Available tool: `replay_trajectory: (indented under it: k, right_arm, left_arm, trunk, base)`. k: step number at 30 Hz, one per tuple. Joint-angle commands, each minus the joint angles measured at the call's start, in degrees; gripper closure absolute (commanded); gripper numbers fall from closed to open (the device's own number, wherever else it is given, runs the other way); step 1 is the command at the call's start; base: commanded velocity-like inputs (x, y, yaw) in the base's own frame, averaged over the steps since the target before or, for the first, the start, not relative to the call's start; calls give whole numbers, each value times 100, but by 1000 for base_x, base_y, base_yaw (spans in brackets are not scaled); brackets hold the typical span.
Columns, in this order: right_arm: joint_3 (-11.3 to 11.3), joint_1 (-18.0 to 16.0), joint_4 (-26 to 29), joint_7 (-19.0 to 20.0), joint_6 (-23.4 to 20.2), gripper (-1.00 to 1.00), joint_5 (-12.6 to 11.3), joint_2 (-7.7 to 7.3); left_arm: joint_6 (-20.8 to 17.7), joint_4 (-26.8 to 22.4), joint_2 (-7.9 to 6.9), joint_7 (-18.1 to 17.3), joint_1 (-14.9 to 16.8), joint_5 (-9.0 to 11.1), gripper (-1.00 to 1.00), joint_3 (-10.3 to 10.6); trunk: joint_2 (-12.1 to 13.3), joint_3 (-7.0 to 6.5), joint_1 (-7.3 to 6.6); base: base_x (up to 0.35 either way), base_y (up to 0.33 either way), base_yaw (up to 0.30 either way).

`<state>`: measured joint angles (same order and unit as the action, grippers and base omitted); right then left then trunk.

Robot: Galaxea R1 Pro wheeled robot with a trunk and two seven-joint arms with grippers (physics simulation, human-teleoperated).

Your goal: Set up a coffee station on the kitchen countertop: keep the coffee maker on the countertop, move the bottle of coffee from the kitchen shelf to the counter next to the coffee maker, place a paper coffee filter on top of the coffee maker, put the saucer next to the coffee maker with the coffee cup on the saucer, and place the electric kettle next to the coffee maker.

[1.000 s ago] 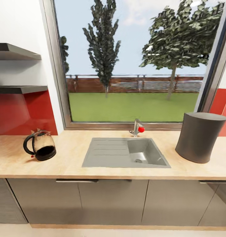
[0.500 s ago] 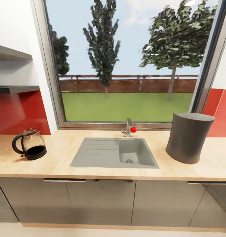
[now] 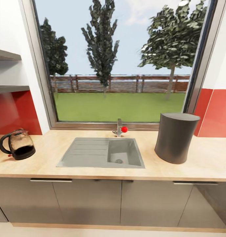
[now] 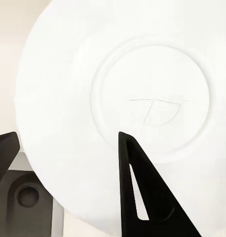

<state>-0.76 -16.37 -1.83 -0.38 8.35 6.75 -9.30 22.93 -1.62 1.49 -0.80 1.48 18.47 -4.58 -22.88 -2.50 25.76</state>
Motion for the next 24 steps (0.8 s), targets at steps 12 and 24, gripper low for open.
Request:
replay_trajectory:
  k: [12, 24]
  right_arm:
    - [-12, -6, -22, -6, 33, 100, 55, -1]
    - [-12, -6, -22, -6, 35, 100, 55, -1]
  left_arm:
    - [15, 4, 0, -8, 2, -10, -100, -43]
    - [18, 4, 0, -8, 2, -10, -100, -43]
  trunk:
    - [-4, 2, 2]
    - [-4, 2, 2]
  base:
    - [-3, -324, 0]
    - [-69, -303, 74]
